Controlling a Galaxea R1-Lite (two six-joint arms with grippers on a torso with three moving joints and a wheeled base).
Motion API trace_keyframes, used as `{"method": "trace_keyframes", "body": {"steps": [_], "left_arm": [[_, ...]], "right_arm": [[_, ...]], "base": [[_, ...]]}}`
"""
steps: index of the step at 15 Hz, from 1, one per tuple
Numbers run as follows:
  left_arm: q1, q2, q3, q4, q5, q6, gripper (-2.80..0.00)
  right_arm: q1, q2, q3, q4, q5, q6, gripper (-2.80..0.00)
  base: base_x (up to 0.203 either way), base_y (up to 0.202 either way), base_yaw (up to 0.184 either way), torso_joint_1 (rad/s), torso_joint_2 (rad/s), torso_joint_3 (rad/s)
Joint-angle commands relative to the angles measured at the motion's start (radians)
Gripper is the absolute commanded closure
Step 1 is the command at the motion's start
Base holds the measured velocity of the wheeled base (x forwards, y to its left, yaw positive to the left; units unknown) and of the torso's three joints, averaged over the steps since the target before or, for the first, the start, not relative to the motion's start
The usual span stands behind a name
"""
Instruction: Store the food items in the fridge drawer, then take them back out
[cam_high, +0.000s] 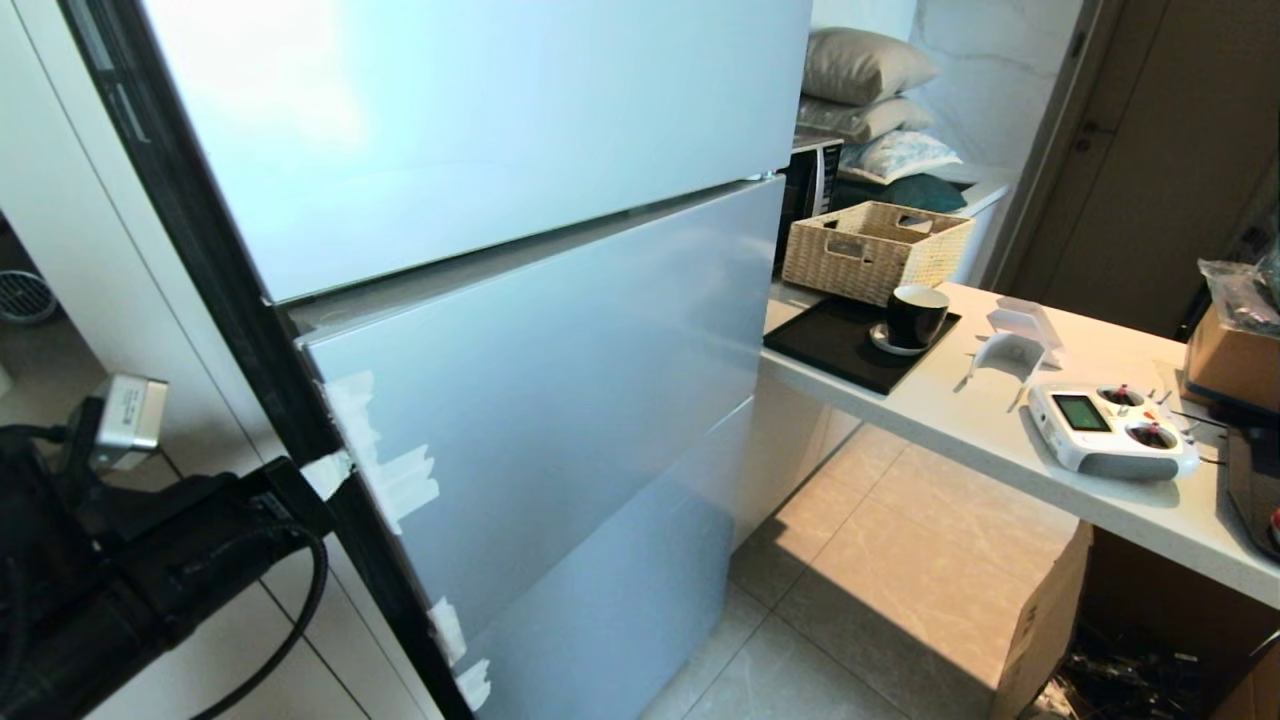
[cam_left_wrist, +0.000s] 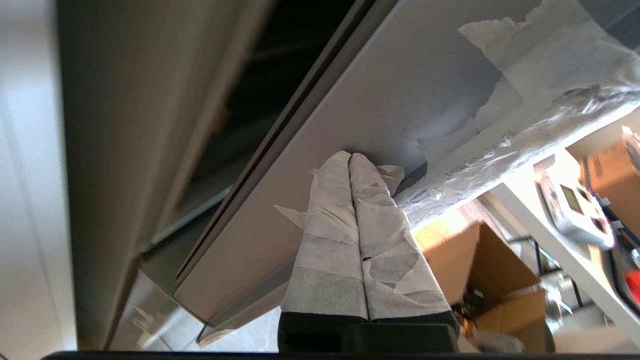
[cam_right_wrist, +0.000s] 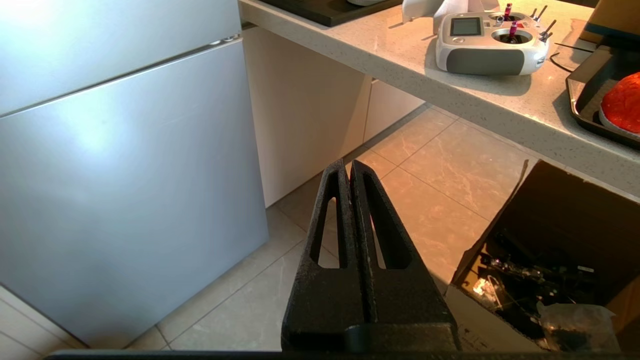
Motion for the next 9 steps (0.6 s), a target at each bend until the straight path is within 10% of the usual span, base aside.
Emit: {"method": "trace_keyframes", "body": {"steps": [1, 5, 9], "left_arm": [[-0.027, -0.005, 0.015, -0.006, 0.001, -0.004, 0.0], [-0.14, -0.088, 0.055, -0.005, -0.044, -0.028, 0.0], [-0.21, -0.361, 0.11, 0.058, -0.295, -0.121, 0.0]], "right_arm": [[0.001, 0.0, 0.0, 0.0, 0.0, 0.0, 0.0], [0.001, 0.0, 0.0, 0.0, 0.0, 0.0, 0.0], [0.001, 0.001, 0.0, 0.0, 0.0, 0.0, 0.0]], "base": [[0.0, 0.0, 0.0, 0.0, 0.0, 0.0], [0.0, 0.0, 0.0, 0.0, 0.0, 0.0], [0.0, 0.0, 0.0, 0.0, 0.0, 0.0]]}}
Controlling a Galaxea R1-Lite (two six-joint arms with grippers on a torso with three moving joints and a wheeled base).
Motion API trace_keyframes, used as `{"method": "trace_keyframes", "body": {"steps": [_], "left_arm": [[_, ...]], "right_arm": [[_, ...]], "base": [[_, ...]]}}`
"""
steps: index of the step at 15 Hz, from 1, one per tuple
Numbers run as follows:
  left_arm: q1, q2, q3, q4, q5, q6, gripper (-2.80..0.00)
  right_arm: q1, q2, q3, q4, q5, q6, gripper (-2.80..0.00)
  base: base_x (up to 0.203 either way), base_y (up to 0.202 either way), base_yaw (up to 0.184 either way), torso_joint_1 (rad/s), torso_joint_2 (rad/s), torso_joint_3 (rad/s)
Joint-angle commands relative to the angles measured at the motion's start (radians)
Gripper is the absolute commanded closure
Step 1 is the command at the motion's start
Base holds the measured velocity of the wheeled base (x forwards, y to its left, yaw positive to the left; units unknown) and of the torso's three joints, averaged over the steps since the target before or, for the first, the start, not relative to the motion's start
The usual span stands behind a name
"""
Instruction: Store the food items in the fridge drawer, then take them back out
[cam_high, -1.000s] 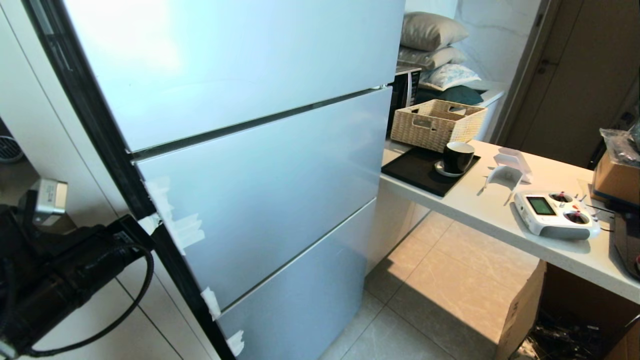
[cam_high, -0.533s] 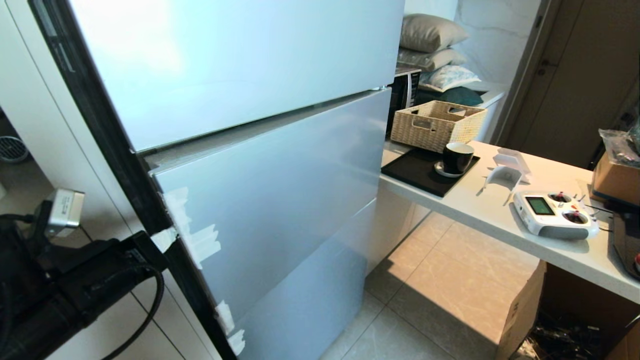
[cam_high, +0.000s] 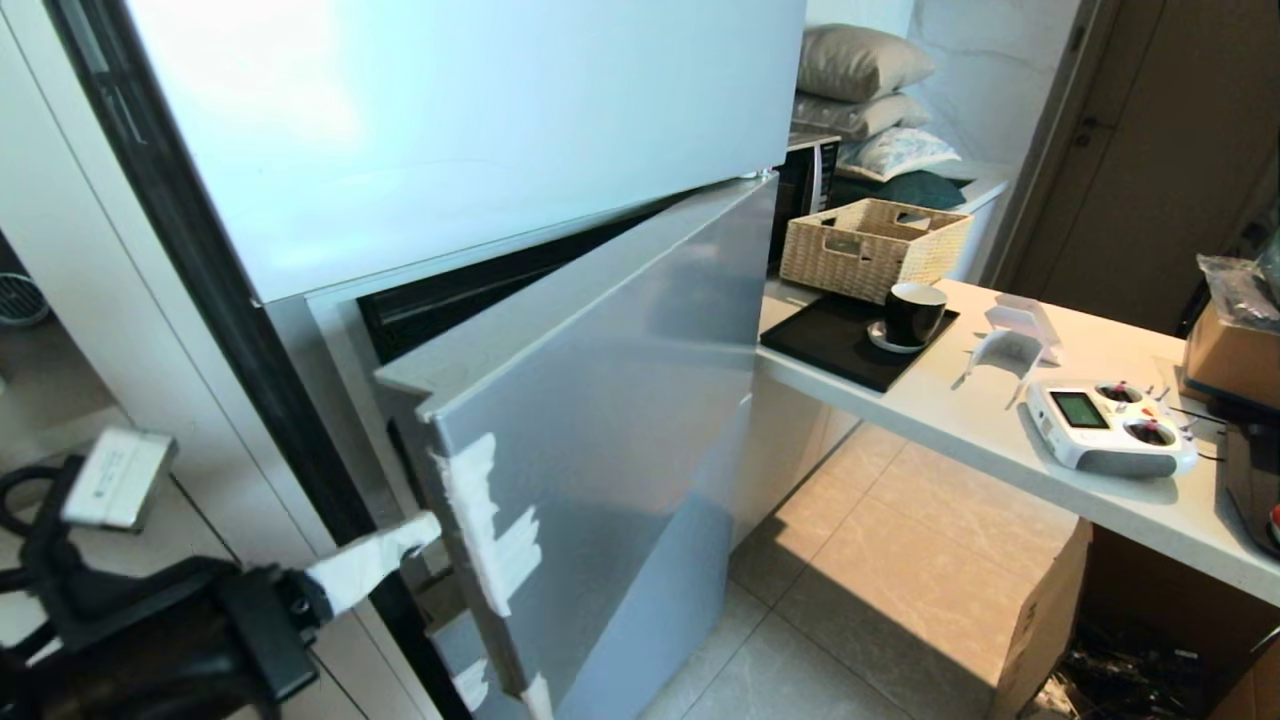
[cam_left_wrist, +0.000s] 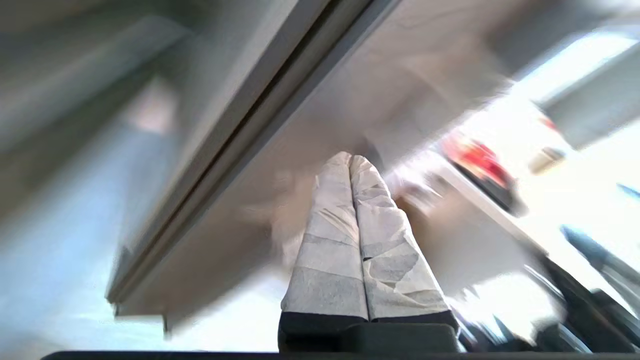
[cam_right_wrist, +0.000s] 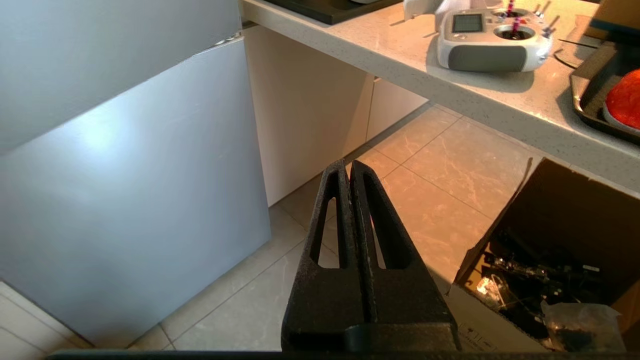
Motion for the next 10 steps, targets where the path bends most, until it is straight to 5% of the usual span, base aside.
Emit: {"method": "trace_keyframes", "body": {"steps": [1, 4, 7, 8, 10], "left_arm": [[-0.019, -0.21, 0.029, 0.069, -0.088, -0.042, 0.0], [-0.005, -0.393, 0.043, 0.243, -0.114, -0.063, 0.0], [0.006, -0.573, 0.009, 0.484, -0.048, -0.012, 0.0], [0.008, -0.63, -0.006, 0.583, 0.009, 0.075, 0.0], [0.01, -0.767, -0.019, 0.78, 0.215, 0.349, 0.0]], "right_arm": [[-0.001, 0.001, 0.0, 0.0, 0.0, -0.001, 0.0], [-0.001, 0.001, 0.0, 0.0, 0.0, 0.001, 0.0], [-0.001, 0.001, 0.0, 0.0, 0.0, 0.003, 0.0], [-0.001, 0.001, 0.0, 0.0, 0.0, 0.003, 0.0], [-0.001, 0.001, 0.0, 0.0, 0.0, 0.003, 0.0]], "base": [[0.0, 0.0, 0.0, 0.0, 0.0, 0.0], [0.0, 0.0, 0.0, 0.0, 0.0, 0.0], [0.0, 0.0, 0.0, 0.0, 0.0, 0.0], [0.0, 0.0, 0.0, 0.0, 0.0, 0.0], [0.0, 0.0, 0.0, 0.0, 0.0, 0.0]]}}
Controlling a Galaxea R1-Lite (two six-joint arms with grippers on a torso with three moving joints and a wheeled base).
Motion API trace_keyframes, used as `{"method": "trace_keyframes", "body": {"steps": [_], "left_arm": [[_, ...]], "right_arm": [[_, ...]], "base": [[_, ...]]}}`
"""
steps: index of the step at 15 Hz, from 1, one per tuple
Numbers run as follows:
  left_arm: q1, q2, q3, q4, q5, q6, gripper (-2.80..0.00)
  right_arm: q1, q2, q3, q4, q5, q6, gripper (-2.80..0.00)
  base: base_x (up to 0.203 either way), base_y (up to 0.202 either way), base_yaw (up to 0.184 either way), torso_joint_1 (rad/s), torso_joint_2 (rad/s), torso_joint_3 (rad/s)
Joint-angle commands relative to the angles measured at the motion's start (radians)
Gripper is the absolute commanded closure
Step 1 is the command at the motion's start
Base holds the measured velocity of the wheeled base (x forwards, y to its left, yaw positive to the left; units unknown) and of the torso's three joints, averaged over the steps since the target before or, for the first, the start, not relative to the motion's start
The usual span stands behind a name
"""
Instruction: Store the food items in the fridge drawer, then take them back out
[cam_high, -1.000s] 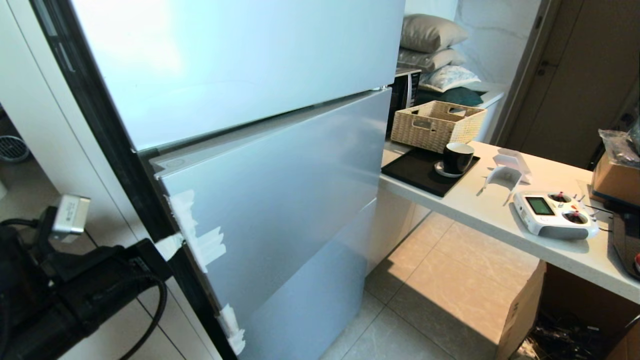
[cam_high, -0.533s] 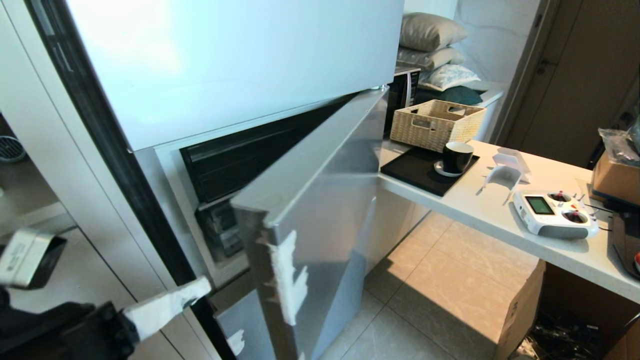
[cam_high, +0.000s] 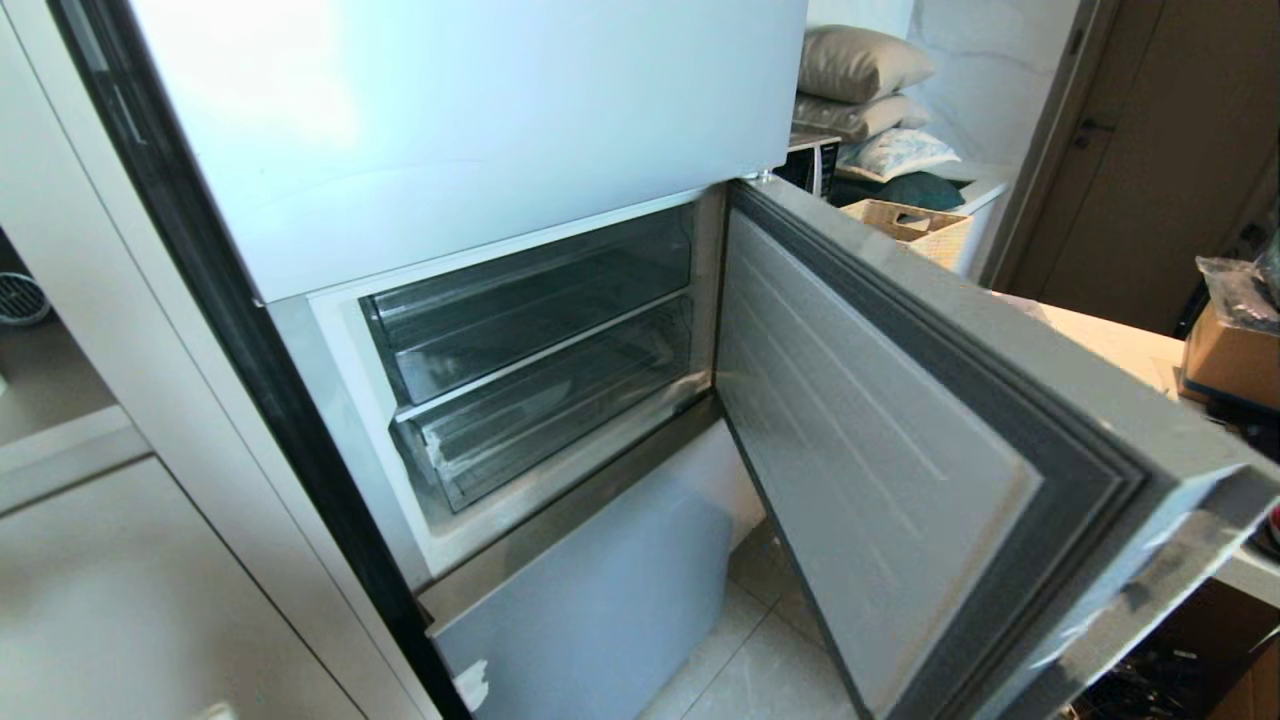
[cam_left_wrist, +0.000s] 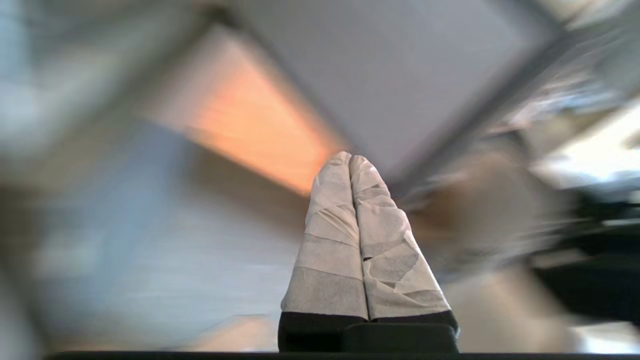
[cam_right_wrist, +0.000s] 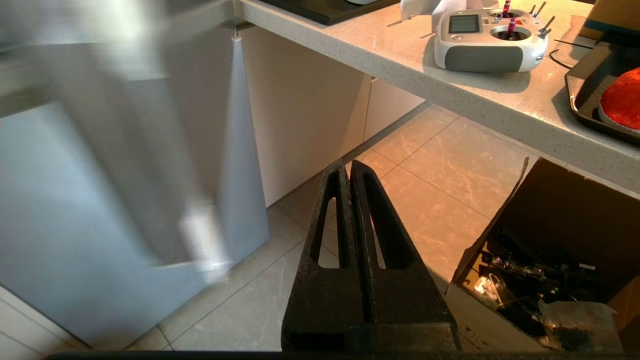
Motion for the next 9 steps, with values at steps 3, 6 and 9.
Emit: {"method": "trace_keyframes", "body": {"steps": [3, 6, 9], "left_arm": [[0.089, -0.277, 0.01, 0.301, 0.399, 0.366, 0.0], [0.227, -0.278, 0.043, 0.31, 0.413, 0.381, 0.0], [0.331, -0.276, 0.112, 0.293, 0.425, 0.385, 0.0]], "right_arm": [[0.0, 0.001, 0.0, 0.0, 0.001, 0.0, 0.0], [0.0, 0.0, -0.001, 0.0, 0.001, 0.001, 0.0], [0.0, 0.001, -0.001, 0.0, 0.001, 0.0, 0.0]], "base": [[0.0, 0.0, 0.0, 0.0, 0.0, 0.0], [0.0, 0.0, 0.0, 0.0, 0.0, 0.0], [0.0, 0.0, 0.0, 0.0, 0.0, 0.0]]}}
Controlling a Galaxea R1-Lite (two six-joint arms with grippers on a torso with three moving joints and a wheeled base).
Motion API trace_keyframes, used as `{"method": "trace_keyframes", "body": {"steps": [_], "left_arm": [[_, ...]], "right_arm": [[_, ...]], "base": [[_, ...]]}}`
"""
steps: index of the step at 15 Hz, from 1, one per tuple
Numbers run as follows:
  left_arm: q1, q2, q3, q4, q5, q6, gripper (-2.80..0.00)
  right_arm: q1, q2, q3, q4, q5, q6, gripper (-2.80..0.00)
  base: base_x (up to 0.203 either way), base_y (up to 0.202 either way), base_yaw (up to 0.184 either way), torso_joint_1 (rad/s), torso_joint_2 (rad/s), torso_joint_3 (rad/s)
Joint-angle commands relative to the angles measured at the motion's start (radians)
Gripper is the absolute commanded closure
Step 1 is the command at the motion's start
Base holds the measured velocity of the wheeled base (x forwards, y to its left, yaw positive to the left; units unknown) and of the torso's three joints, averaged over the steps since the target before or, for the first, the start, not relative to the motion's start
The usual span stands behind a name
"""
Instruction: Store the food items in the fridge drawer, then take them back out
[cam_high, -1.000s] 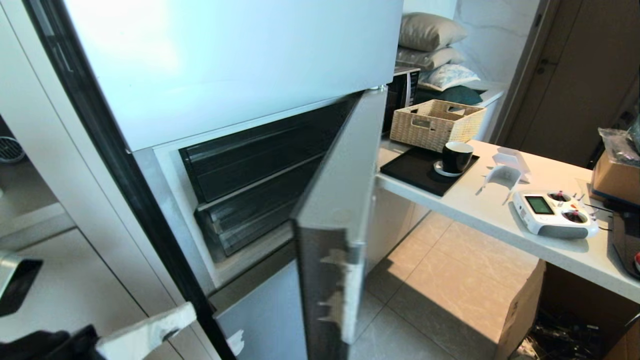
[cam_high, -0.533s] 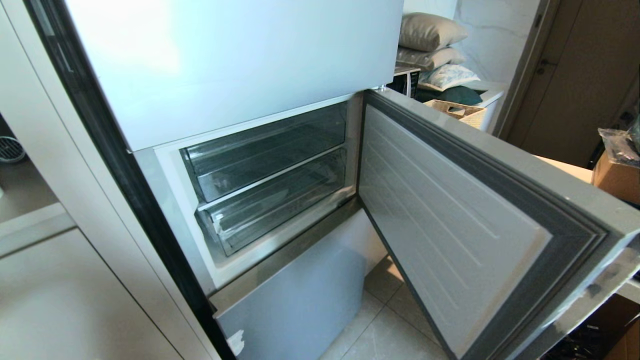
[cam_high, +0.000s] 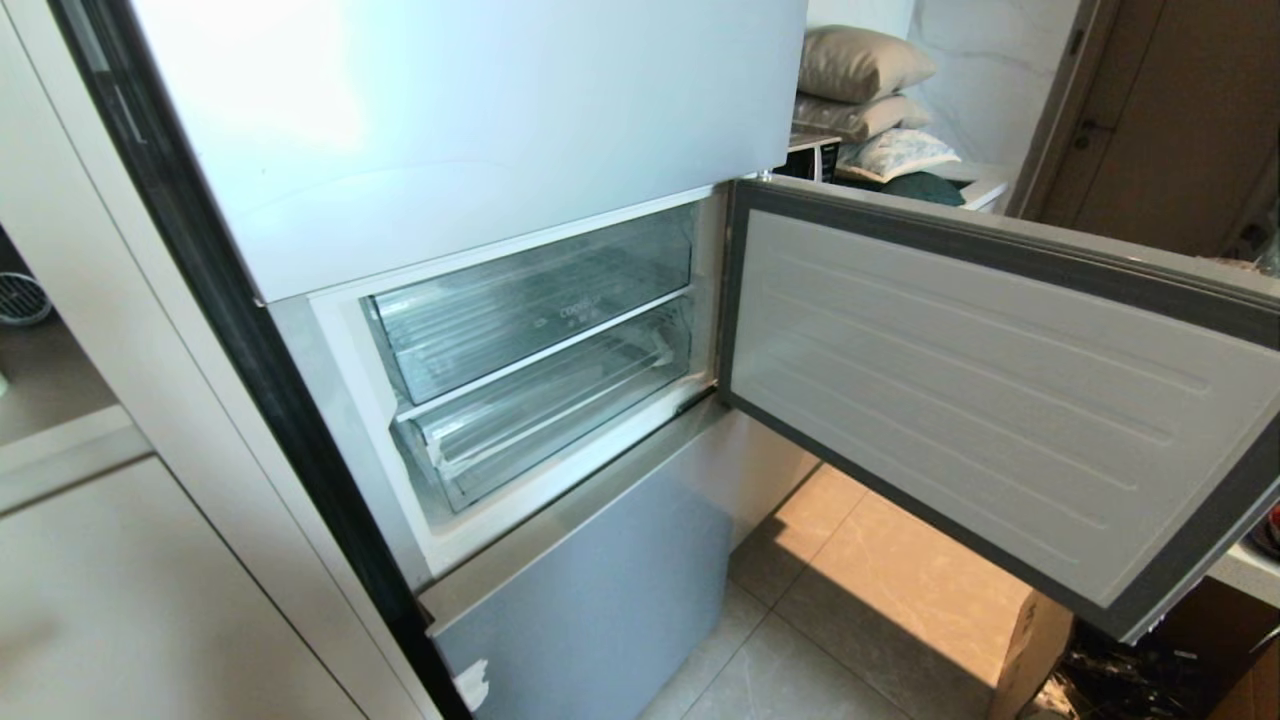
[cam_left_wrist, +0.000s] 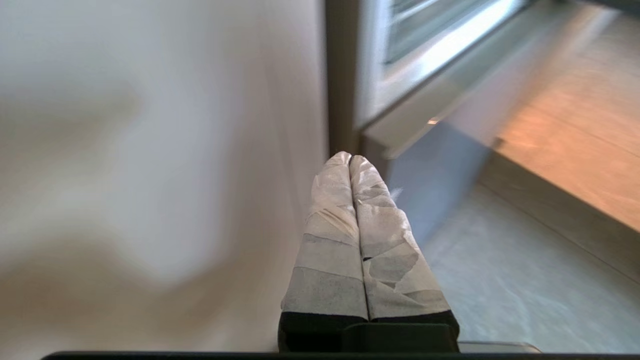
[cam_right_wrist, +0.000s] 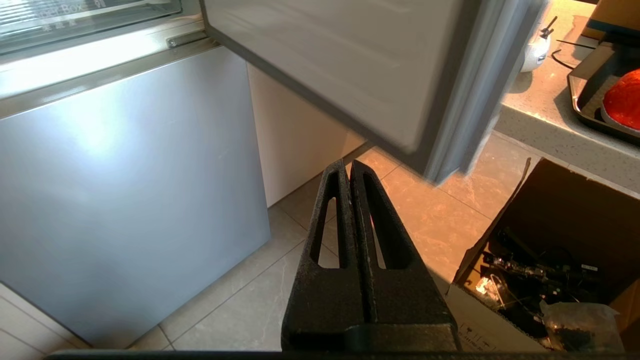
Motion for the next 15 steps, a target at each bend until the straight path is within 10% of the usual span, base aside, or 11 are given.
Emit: {"method": "trace_keyframes", "body": {"steps": [1, 7, 12, 15], "left_arm": [[0.059, -0.006, 0.057, -0.007, 0.025, 0.001, 0.0], [0.221, -0.014, 0.105, -0.063, 0.081, 0.034, 0.0], [0.177, -0.219, 0.123, -0.037, -0.231, 0.048, 0.0], [0.159, -0.291, 0.124, 0.034, -0.302, 0.066, 0.0]], "right_arm": [[0.0, 0.001, -0.001, 0.0, 0.0, 0.0, 0.0], [0.0, 0.0, -0.001, 0.0, 0.002, -0.003, 0.0], [-0.001, 0.0, -0.001, 0.0, 0.002, -0.002, 0.0], [0.0, 0.0, 0.0, 0.0, 0.002, -0.005, 0.0]], "base": [[0.0, 0.0, 0.0, 0.0, 0.0, 0.0], [0.0, 0.0, 0.0, 0.0, 0.0, 0.0], [0.0, 0.0, 0.0, 0.0, 0.0, 0.0], [0.0, 0.0, 0.0, 0.0, 0.0, 0.0]]}}
